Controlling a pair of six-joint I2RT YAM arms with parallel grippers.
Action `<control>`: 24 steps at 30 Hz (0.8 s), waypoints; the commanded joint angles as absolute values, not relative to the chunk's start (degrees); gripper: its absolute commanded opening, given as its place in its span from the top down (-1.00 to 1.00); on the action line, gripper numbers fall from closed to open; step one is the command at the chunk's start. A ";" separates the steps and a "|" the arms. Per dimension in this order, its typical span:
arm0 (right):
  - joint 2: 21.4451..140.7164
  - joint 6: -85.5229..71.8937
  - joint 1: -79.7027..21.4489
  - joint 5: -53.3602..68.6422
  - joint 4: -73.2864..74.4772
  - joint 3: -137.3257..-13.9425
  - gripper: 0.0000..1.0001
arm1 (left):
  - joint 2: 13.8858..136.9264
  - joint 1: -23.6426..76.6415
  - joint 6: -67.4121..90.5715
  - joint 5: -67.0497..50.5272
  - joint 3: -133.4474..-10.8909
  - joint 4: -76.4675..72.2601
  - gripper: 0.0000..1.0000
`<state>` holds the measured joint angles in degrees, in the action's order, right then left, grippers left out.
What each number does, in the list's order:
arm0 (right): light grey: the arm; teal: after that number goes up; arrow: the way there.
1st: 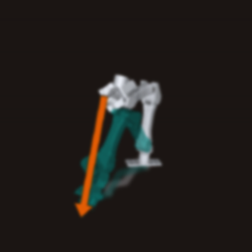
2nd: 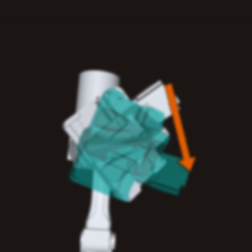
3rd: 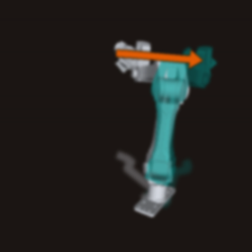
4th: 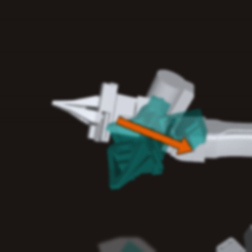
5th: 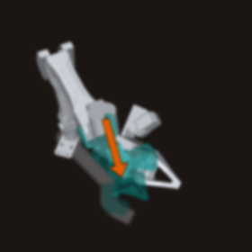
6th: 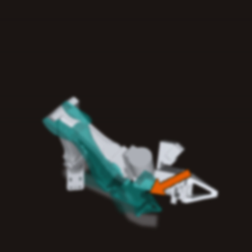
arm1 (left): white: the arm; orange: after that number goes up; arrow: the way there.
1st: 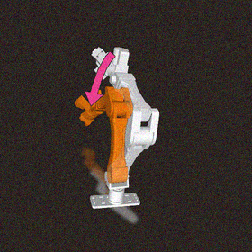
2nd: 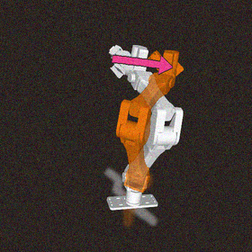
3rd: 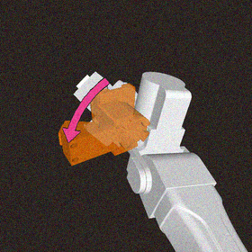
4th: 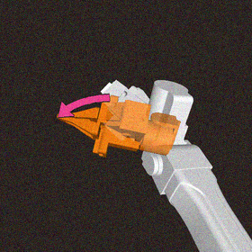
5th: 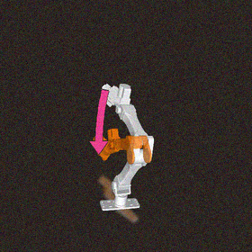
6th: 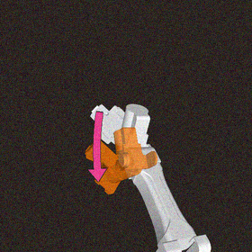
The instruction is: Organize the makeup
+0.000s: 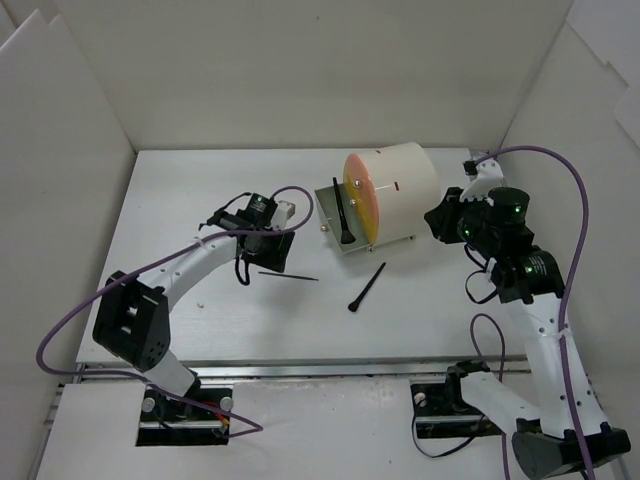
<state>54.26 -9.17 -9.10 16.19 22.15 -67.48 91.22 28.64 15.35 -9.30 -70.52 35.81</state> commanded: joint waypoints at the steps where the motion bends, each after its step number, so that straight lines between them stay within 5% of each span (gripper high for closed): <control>1: 53.70 -9.14 -9.58 17.84 19.07 -66.80 0.76 | 90.26 30.93 0.28 -9.75 -72.59 34.37 -0.05; 6: 52.74 -9.32 -9.67 17.67 19.07 -66.62 0.76 | 98.16 30.94 -9.38 -20.21 -78.74 35.59 -0.05; 15: 49.66 -9.58 -9.84 16.26 19.51 -66.27 0.74 | 111.09 33.75 -15.47 -19.25 -90.87 43.15 0.05; 24: 49.66 -9.05 -10.02 15.56 20.92 -66.88 0.74 | 108.46 35.33 -16.00 -18.20 -82.63 38.33 0.09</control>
